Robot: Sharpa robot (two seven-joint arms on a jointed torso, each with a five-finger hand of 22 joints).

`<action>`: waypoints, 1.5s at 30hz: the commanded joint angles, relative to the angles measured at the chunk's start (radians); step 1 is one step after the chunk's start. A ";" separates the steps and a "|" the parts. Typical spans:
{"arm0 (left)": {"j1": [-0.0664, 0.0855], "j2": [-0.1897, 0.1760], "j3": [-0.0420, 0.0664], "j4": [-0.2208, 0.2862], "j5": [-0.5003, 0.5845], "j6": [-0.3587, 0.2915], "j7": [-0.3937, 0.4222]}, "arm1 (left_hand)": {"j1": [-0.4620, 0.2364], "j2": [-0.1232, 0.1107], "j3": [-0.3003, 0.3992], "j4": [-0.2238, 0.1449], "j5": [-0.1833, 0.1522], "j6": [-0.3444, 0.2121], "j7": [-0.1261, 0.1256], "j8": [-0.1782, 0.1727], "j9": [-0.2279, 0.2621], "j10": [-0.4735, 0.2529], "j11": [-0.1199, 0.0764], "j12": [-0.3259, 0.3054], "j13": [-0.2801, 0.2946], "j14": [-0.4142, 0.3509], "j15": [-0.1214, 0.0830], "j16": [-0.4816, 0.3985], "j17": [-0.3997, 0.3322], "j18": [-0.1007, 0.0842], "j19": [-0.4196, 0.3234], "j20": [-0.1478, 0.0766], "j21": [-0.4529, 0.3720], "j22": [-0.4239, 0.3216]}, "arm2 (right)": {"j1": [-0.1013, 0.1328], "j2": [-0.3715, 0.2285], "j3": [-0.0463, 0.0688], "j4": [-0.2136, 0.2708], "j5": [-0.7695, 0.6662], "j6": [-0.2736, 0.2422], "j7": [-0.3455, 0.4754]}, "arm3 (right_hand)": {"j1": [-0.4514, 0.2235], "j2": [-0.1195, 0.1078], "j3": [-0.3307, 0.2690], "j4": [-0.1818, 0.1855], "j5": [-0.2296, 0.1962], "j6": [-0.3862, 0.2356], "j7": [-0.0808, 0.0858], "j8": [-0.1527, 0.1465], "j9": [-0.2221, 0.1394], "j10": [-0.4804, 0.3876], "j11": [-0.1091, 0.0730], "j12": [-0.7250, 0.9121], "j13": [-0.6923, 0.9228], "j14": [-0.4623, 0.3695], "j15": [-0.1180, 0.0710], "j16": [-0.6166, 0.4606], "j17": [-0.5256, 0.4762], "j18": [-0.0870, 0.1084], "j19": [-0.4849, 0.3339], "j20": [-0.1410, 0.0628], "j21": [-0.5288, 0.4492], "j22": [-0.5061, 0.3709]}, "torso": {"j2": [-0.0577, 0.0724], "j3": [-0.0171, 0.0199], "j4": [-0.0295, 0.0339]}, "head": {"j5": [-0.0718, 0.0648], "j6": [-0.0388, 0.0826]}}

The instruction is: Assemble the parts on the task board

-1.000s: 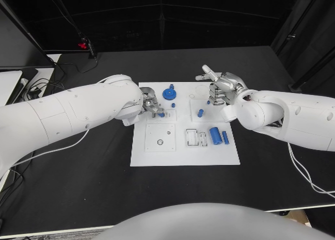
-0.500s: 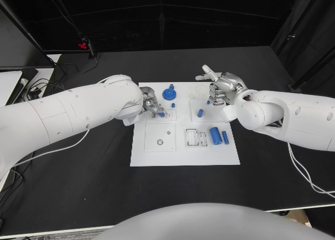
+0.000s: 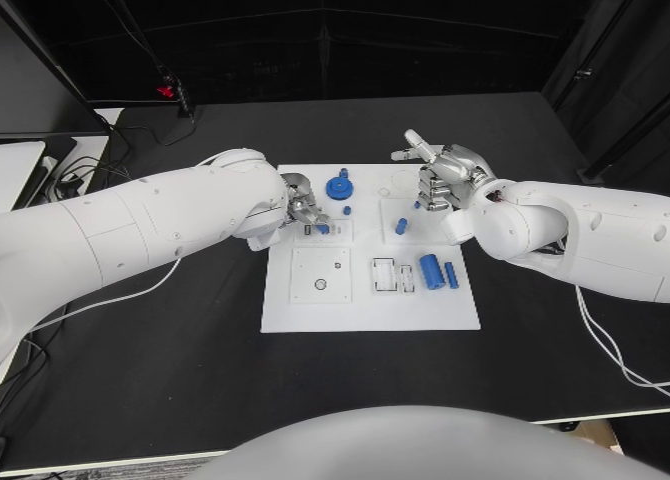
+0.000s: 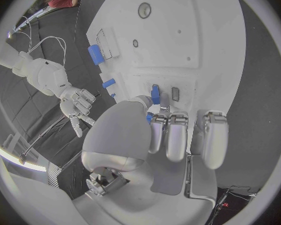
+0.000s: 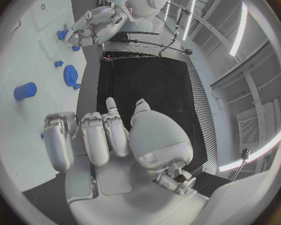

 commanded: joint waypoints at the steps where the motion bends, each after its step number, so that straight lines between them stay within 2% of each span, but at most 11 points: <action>1: -0.004 0.002 -0.003 0.000 -0.004 0.017 -0.018 | -0.012 0.001 0.073 -0.063 0.002 -0.002 -0.004 0.005 0.000 0.106 0.006 0.003 0.262 0.105 0.005 0.001 0.263 -0.007 0.104 0.003 0.003 0.263 | 0.001 0.000 0.001 0.002 0.001 0.008 0.010 | 0.001 0.006 0.004 0.002 0.005 -0.007 0.062 0.006 -0.001 0.106 0.002 0.003 0.263 0.104 -0.002 0.002 0.263 0.000 0.084 -0.006 -0.005 0.253 | 0.000 -0.0004 0.0003 | -0.002 -0.001; 6: -0.004 0.002 -0.003 0.000 -0.004 0.022 -0.015 | -0.072 -0.017 0.048 -0.060 0.002 -0.013 -0.002 0.000 -0.004 0.106 0.009 0.003 0.262 0.105 0.009 0.001 0.263 -0.007 0.104 0.006 0.003 0.263 | 0.001 0.000 0.001 0.002 0.001 0.009 0.010 | 0.001 0.006 0.004 0.002 0.005 -0.007 0.062 0.006 -0.001 0.106 0.002 0.003 0.263 0.104 -0.002 0.002 0.263 0.000 0.084 -0.006 -0.005 0.253 | 0.000 -0.0001 0.0005 | -0.003 -0.001; 15: -0.005 -0.001 -0.003 0.004 -0.004 0.027 -0.010 | -0.176 -0.024 -0.028 -0.058 0.027 -0.016 0.000 -0.018 -0.028 0.106 0.011 0.003 0.262 0.105 0.011 0.001 0.263 -0.007 0.104 0.009 0.003 0.263 | 0.001 -0.002 0.001 0.002 0.001 0.010 0.010 | 0.001 0.006 0.004 0.002 0.005 -0.007 0.062 0.006 -0.001 0.106 0.002 0.003 0.263 0.104 -0.002 0.002 0.263 0.000 0.084 -0.006 -0.005 0.253 | 0.000 0.0002 0.0008 | -0.004 -0.003; 24: -0.005 -0.001 -0.003 0.004 -0.003 0.034 -0.003 | -0.246 -0.033 -0.094 -0.057 0.032 -0.022 0.006 -0.032 -0.049 0.106 0.015 0.003 0.262 0.105 0.016 0.001 0.263 -0.007 0.104 0.012 0.003 0.263 | 0.001 -0.002 0.001 0.002 0.001 0.010 0.010 | 0.001 0.007 0.005 0.002 0.006 -0.007 0.062 0.006 -0.001 0.106 0.002 0.003 0.263 0.104 -0.002 0.002 0.263 -0.001 0.084 -0.006 -0.005 0.254 | 0.000 -0.0001 0.0003 | -0.005 -0.003; 29: -0.005 -0.003 -0.003 0.007 0.001 0.017 0.014 | -0.304 -0.034 -0.136 -0.056 0.033 -0.024 0.009 -0.036 -0.058 0.106 0.019 0.003 0.262 0.105 0.020 0.001 0.263 -0.007 0.104 0.015 0.003 0.263 | 0.001 -0.003 0.001 0.003 0.001 0.009 0.009 | 0.001 0.007 0.005 0.002 0.006 -0.007 0.062 0.006 -0.001 0.106 0.002 0.003 0.263 0.104 -0.002 0.002 0.263 -0.001 0.084 -0.006 -0.005 0.254 | 0.000 0.0001 0.0004 | -0.005 -0.003; 36: -0.006 -0.006 -0.003 0.012 0.004 0.005 0.032 | -0.340 -0.019 -0.161 -0.056 0.035 -0.007 0.001 -0.005 -0.044 0.106 0.013 0.003 0.262 0.105 0.018 0.001 0.263 -0.007 0.104 0.016 0.003 0.263 | 0.001 -0.003 0.001 0.002 0.001 0.009 0.009 | 0.001 0.007 0.005 0.002 0.006 -0.007 0.062 0.006 -0.001 0.106 0.002 0.003 0.263 0.104 -0.002 0.002 0.263 -0.001 0.084 -0.006 -0.005 0.254 | 0.000 -0.0002 0.0004 | -0.005 -0.005; 45: -0.006 -0.013 -0.003 0.019 0.005 0.005 0.014 | -0.372 -0.010 -0.184 -0.056 0.034 -0.008 -0.004 0.026 -0.020 0.106 0.007 0.003 0.262 0.105 0.014 0.001 0.263 -0.007 0.104 0.013 0.003 0.263 | 0.001 -0.002 0.001 0.001 0.001 0.010 0.008 | 0.001 0.007 0.005 0.002 0.006 -0.008 0.062 0.007 -0.001 0.106 0.002 0.003 0.263 0.104 -0.002 0.002 0.263 0.000 0.084 -0.005 -0.005 0.253 | 0.001 -0.0006 0.0008 | -0.006 -0.006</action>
